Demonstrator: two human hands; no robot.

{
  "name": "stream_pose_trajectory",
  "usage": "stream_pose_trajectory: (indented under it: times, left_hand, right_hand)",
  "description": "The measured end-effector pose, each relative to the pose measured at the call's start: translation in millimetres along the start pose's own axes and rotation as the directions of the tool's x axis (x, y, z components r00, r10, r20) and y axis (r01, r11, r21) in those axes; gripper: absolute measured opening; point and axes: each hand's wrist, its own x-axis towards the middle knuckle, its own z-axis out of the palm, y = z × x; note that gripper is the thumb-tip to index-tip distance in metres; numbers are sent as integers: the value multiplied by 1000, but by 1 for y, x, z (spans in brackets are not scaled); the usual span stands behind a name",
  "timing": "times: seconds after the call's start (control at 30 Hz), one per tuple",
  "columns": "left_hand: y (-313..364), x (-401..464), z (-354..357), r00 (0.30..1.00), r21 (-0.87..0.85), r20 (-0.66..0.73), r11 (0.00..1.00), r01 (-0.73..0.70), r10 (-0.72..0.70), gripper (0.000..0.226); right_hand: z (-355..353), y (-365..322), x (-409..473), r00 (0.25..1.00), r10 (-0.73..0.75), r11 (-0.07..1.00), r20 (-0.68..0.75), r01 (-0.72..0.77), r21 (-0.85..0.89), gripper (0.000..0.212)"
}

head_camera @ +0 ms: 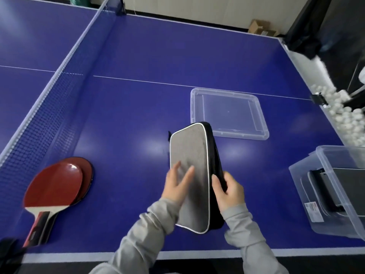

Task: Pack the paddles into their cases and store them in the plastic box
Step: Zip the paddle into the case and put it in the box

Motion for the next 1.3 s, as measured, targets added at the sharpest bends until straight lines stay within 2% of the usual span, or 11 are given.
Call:
stream_pose_trajectory:
  times: [0.1,0.33,0.43,0.5,0.6,0.73,1.03,1.1,1.17,1.23,1.3]
  left_hand:
    - [4,-17,28,986,-146,118,980,135,-118,56]
    - [-4,-14,24,984,-51,31,983,178,-177,45]
    - [-12,-6,7,990,-49,-56,991,127,-129,25]
    - [-25,4,-16,982,-1,-172,997,83,-81,14]
    - [-52,26,-58,947,80,-309,989,124,-94,18]
    - [-81,54,-87,930,200,-319,947,253,-182,37]
    - [-115,89,-73,919,462,-395,860,216,-18,53]
    - [-114,87,-62,913,613,-400,764,201,81,71]
    - [-115,79,-47,905,782,-380,589,204,190,93]
    - [-121,67,-28,950,903,-199,422,81,242,101]
    - [-134,59,-10,987,964,20,258,-60,157,106]
  right_hand:
    - [7,-1,-10,997,-50,996,56,54,-78,9]
    - [3,19,-13,986,-69,995,149,79,-68,12]
    - [-7,32,-5,987,-54,995,152,65,-70,5]
    - [-19,48,5,993,11,998,120,-3,-64,5]
    - [-43,83,26,975,190,982,113,-190,-18,8]
    - [-63,132,47,923,362,932,127,-362,-25,18]
    - [-50,200,66,828,547,776,125,-445,-448,28]
    - [-42,200,63,870,485,758,91,-366,-540,38]
    - [-34,193,55,954,295,774,54,-206,-598,55]
    - [-21,184,47,990,66,773,124,27,-634,69]
    - [-2,175,40,940,33,721,339,213,-660,79]
